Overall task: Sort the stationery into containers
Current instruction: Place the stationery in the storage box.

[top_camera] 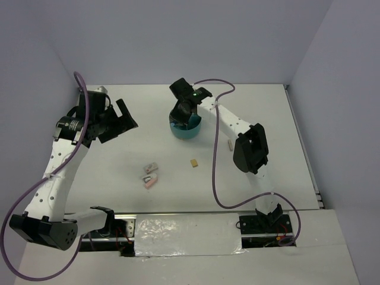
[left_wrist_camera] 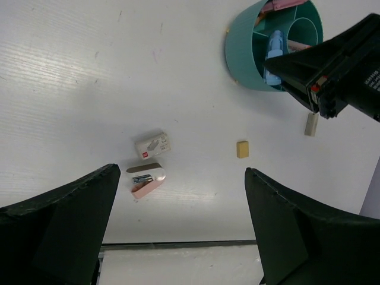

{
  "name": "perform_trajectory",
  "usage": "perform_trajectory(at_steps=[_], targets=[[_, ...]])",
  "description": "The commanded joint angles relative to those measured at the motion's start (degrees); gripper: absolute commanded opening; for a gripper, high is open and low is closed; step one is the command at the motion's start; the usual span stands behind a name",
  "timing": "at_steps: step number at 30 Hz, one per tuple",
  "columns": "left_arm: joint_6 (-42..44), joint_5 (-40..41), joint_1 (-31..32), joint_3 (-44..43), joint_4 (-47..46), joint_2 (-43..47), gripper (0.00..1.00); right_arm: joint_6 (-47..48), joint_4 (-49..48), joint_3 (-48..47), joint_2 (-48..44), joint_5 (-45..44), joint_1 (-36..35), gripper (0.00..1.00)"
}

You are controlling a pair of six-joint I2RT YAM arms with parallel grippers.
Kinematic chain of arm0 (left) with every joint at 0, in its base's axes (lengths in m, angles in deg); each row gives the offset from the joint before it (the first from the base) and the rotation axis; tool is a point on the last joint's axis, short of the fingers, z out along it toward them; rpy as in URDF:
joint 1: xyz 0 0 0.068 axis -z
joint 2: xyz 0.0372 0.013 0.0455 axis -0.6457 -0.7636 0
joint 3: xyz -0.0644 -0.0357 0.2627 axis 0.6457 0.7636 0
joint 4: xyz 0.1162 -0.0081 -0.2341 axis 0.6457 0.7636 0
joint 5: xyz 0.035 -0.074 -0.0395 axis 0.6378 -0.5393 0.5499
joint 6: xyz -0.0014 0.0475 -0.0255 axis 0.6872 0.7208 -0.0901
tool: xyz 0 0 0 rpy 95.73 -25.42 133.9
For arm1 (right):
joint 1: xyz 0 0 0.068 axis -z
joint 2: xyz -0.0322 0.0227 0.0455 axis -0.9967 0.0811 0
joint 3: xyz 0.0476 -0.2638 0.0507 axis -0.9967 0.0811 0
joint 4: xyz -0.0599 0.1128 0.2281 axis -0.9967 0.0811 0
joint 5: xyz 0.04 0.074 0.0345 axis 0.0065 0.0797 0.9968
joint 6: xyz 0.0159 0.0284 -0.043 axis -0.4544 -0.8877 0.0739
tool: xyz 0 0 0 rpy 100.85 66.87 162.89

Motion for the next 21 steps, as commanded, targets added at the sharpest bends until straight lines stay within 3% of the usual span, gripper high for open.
perform_trajectory(at_steps=[1,8,13,16,18,21], targets=[[3.55,-2.31,-0.13,-1.12,-0.40,0.55,0.99,-1.12,-0.75,-4.60,2.38,1.07,0.01,0.00],[5.22,-2.75,-0.31,-1.39,-0.75,0.64,0.99,-1.30,-2.76,-3.91,1.16,2.12,-0.34,0.00],[4.87,-5.73,-3.63,-0.77,-3.12,1.52,0.99,4.40,-6.01,-1.71,-7.25,0.81,-3.77,0.00],[3.73,-13.01,-5.05,-2.78,-6.27,0.82,0.99,12.57,-11.61,4.24,-16.02,0.89,-6.58,0.00],[1.81,-24.06,-5.40,-2.36,-10.05,-0.06,0.99,19.69,-18.97,13.61,-24.36,3.08,-7.64,0.00],[-3.37,-39.72,-5.41,0.53,-21.90,-0.50,0.99,29.62,-29.81,25.16,-32.83,17.55,-6.77,0.00]])
